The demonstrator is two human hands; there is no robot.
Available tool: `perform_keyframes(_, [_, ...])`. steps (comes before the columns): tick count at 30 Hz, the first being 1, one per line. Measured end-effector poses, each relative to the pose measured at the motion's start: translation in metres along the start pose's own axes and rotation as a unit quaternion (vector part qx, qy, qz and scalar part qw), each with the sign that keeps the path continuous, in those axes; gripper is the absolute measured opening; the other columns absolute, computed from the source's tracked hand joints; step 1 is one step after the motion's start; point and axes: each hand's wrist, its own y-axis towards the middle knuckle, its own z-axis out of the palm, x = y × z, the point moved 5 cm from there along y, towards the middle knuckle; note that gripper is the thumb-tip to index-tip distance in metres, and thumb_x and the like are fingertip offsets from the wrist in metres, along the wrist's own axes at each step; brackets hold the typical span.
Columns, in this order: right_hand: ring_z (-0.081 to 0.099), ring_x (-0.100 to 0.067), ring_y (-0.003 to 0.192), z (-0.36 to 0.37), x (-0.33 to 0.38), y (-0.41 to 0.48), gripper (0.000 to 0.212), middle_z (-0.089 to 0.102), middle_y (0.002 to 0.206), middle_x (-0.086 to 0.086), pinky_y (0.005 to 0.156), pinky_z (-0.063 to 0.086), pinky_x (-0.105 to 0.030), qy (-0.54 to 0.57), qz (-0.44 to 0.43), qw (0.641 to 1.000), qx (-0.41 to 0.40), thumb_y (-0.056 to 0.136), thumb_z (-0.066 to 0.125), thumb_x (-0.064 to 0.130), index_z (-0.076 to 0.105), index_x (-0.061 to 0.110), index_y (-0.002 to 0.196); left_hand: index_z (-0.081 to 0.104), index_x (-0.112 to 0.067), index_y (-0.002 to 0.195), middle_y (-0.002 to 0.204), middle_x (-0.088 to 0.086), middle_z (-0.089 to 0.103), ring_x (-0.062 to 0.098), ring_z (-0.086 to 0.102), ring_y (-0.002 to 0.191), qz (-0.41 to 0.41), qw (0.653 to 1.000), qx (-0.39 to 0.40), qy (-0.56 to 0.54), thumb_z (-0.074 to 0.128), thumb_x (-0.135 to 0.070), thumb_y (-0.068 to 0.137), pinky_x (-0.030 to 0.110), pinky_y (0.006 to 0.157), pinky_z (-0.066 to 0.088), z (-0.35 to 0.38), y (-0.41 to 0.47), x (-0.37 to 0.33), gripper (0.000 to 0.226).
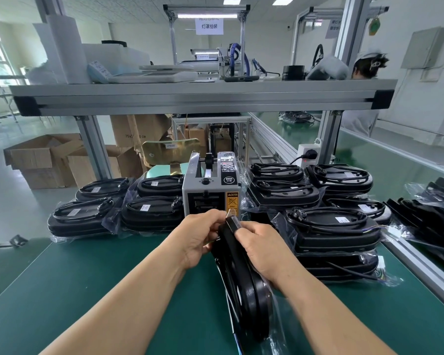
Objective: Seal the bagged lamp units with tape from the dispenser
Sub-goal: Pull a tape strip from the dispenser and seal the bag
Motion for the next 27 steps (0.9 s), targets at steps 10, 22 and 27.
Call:
perform_keyframes(10, [0.054,-0.015,0.066,0.002,0.0,0.0,0.025,0.063,0.074,-0.003,0.063,0.046,-0.031,-0.012,-0.003,1.0,0.002,0.096,0.048,0.025,0.072,0.017,0.096,0.074,-0.013,0.096,0.072,-0.004,0.07,0.004,0.06,0.055,0.021,0.999,0.015,0.043,0.081,-0.031,0.078,0.022,0.058,0.046,0.002,0.0,0.002,0.026])
perform_keyframes(22, [0.041,-0.011,0.055,-0.001,-0.002,0.003,0.028,0.047,0.061,0.002,0.049,0.035,-0.021,-0.051,-0.015,0.998,-0.015,0.092,0.048,0.02,0.059,-0.005,0.093,0.075,-0.02,0.066,0.062,-0.009,0.063,0.004,0.046,0.051,-0.015,0.999,0.017,-0.047,0.076,-0.022,0.085,0.026,0.062,0.043,-0.005,0.004,0.011,0.019])
perform_keyframes(27, [0.065,-0.011,0.079,0.001,-0.002,0.001,0.027,0.071,0.086,0.008,0.074,0.052,-0.032,-0.06,0.011,0.998,-0.001,0.09,0.061,0.044,0.07,0.019,0.095,0.074,-0.015,0.074,0.063,-0.003,0.069,0.003,0.058,0.046,0.037,0.996,-0.051,-0.062,0.078,-0.023,0.084,0.016,0.044,0.045,0.003,-0.001,0.014,0.014])
